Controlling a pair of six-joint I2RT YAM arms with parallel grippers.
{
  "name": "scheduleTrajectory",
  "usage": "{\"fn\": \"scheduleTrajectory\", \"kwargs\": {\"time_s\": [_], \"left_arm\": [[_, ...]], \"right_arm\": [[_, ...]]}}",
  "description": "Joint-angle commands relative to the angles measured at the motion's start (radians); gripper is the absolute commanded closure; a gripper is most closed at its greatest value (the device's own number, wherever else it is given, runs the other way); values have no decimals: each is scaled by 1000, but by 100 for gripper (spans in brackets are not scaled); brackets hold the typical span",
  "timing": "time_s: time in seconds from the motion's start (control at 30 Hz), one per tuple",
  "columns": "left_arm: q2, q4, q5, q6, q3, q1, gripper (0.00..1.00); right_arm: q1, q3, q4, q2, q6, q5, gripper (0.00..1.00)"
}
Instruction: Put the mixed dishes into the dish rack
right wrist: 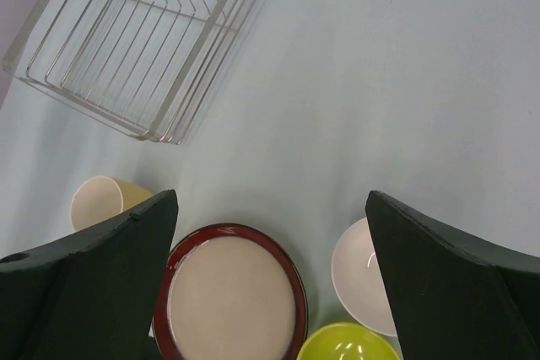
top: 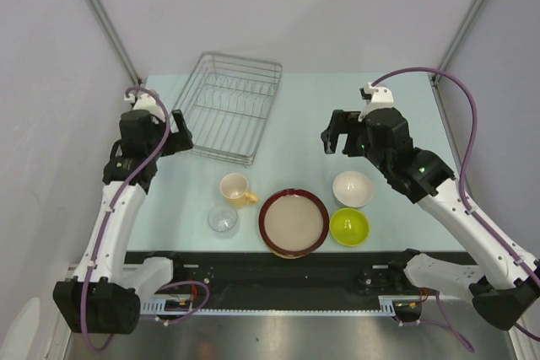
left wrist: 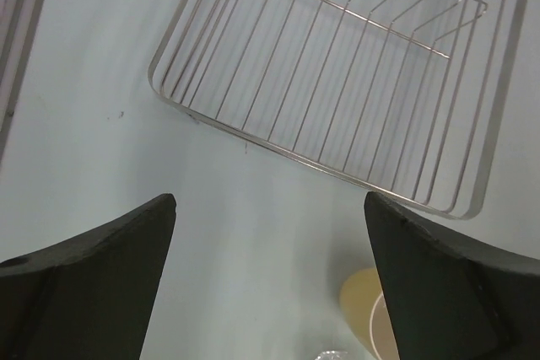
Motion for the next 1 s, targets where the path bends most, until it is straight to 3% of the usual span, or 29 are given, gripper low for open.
{"fn": "scheduleTrajectory", "kwargs": {"time_s": [0.0, 0.23, 0.7, 0.9, 0.97], "left_arm": [[66, 93, -91, -83, -9, -5, 3], [265, 32, -151, -228, 74, -5, 8], [520, 109, -118, -268, 135, -5, 12], [595, 174, -98, -231, 132, -5, 31], [601, 201, -72, -196, 120, -5, 45]], "right_arm": [[6, -2, 45, -2, 10, 1, 0], [6, -6, 27, -15, 8, 20, 0], [6, -52, 81, 38, 8, 15, 0], [-1, -52, 91, 53, -2, 13, 0], [-4, -52, 91, 54, -4, 12, 0]]}}
